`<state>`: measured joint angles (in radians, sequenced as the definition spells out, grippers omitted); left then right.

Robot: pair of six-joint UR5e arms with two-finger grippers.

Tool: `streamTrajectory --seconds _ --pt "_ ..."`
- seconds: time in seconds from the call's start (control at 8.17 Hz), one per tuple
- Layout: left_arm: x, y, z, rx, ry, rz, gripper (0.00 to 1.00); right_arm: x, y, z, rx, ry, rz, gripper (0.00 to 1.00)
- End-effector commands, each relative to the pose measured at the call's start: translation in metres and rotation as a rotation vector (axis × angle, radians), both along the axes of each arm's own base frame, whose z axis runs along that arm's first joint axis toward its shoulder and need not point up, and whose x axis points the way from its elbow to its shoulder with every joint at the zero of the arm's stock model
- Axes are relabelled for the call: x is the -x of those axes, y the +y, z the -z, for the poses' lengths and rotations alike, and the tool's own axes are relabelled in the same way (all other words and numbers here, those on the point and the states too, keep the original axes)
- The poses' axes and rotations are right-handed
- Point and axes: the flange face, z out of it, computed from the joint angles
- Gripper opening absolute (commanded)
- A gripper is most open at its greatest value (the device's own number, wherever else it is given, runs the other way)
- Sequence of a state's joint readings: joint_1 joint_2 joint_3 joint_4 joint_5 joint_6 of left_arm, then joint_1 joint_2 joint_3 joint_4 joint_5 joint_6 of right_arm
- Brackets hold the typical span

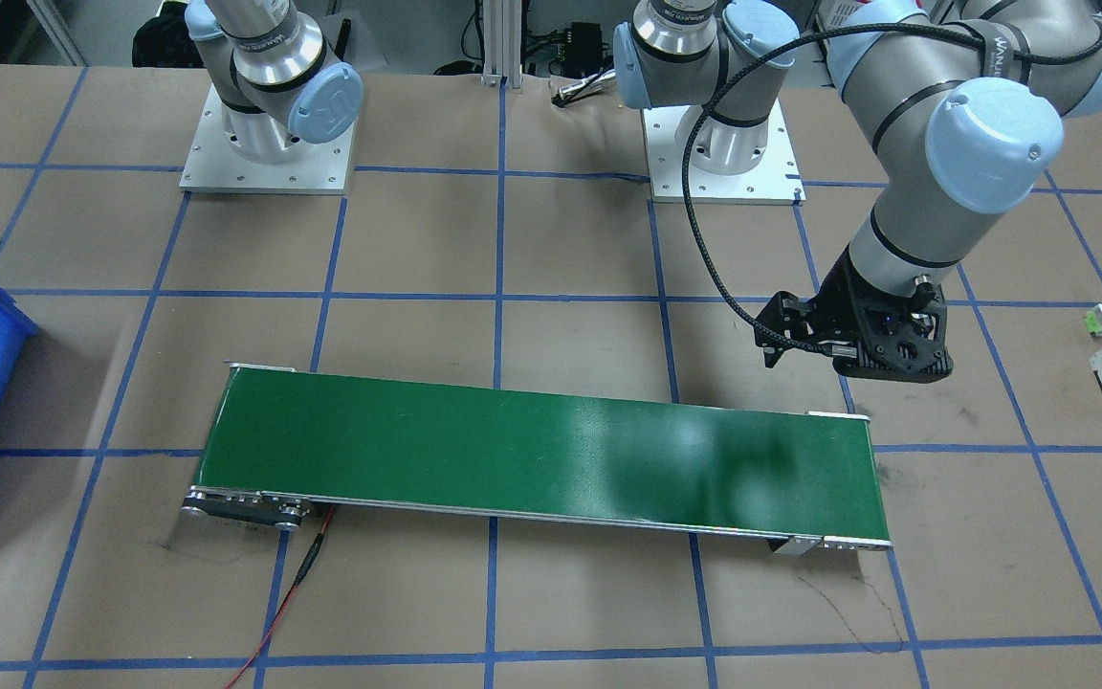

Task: Move capacitor from left to right
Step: 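Carry the capacitor with the right gripper into the blue bin and release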

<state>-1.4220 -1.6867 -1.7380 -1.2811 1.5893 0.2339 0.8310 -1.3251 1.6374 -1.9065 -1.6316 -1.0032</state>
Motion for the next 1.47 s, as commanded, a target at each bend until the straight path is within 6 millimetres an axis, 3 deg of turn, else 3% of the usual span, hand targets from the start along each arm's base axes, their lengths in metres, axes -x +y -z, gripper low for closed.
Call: streamTrajectory --seconds 0.0,0.24,0.37,0.49,0.61,0.86,1.1,1.22,1.35 --pt "0.000 -0.001 0.001 0.000 0.002 -0.007 1.00 0.065 -0.003 0.094 -0.018 -0.024 -0.014 0.00" --pt "0.002 -0.001 0.001 0.002 0.002 -0.007 1.00 0.061 0.001 0.122 -0.044 -0.045 0.048 0.00" --pt "0.003 -0.002 0.000 0.005 0.003 -0.005 1.00 0.059 0.002 0.125 -0.044 -0.053 0.058 0.13" --pt "0.003 -0.001 -0.001 0.005 0.001 0.001 1.00 0.059 0.001 0.120 -0.028 -0.054 0.061 0.71" --pt "0.003 -0.001 -0.001 0.005 0.001 0.002 1.00 0.058 -0.001 0.113 -0.002 -0.063 0.062 1.00" --pt "0.003 -0.001 0.000 0.003 0.001 0.008 1.00 0.046 0.003 0.066 0.037 -0.027 0.055 1.00" --pt "0.003 -0.001 -0.001 0.006 0.001 0.008 1.00 0.020 0.026 -0.010 0.044 -0.007 0.040 1.00" --pt "0.003 0.000 -0.001 0.004 0.001 0.008 1.00 -0.003 0.042 -0.047 0.040 -0.024 0.046 1.00" --pt "0.003 0.000 -0.001 0.004 0.001 0.008 1.00 -0.039 0.046 -0.072 0.018 -0.045 0.012 1.00"
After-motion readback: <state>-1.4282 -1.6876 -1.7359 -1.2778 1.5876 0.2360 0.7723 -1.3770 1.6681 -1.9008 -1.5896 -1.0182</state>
